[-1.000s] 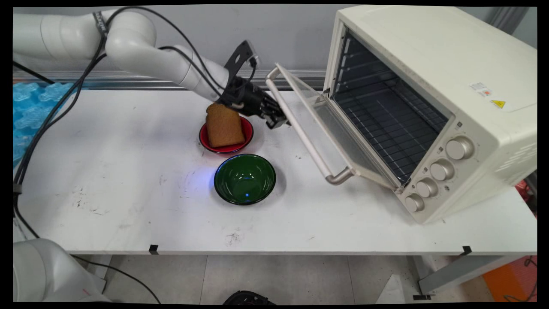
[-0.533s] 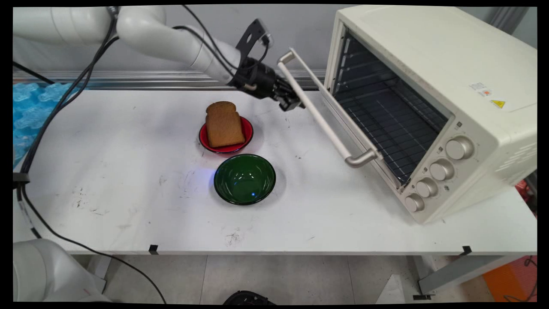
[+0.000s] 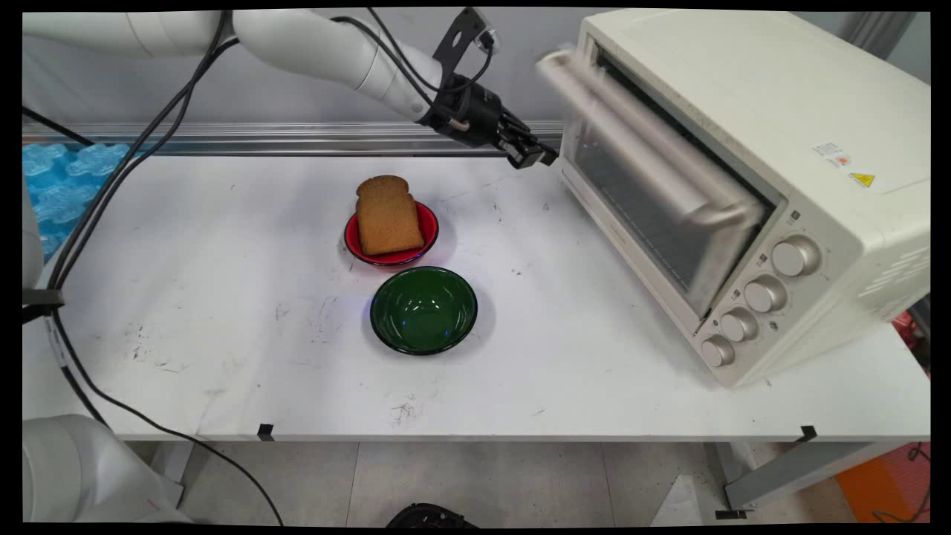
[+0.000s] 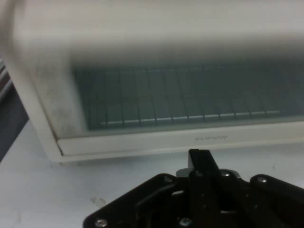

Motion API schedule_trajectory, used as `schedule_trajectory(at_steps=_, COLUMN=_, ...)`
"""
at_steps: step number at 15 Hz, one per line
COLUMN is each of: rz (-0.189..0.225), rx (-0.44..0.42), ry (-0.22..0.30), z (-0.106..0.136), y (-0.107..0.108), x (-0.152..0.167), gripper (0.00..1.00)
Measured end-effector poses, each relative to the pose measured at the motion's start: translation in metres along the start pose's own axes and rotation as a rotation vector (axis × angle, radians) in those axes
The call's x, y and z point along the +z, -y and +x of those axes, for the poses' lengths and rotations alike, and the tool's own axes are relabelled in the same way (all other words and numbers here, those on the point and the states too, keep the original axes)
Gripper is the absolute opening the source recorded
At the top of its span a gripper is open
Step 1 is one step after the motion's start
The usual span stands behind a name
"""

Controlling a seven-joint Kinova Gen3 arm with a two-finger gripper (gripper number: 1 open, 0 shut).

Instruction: Close the oven

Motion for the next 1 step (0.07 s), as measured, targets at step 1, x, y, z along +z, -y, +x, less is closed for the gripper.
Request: schedule_trajectory(at_steps=1, rz=0.001, rx=0.000, ry=0.004, z=0.0037, y=0.0016, x=0.0010, gripper=0.00)
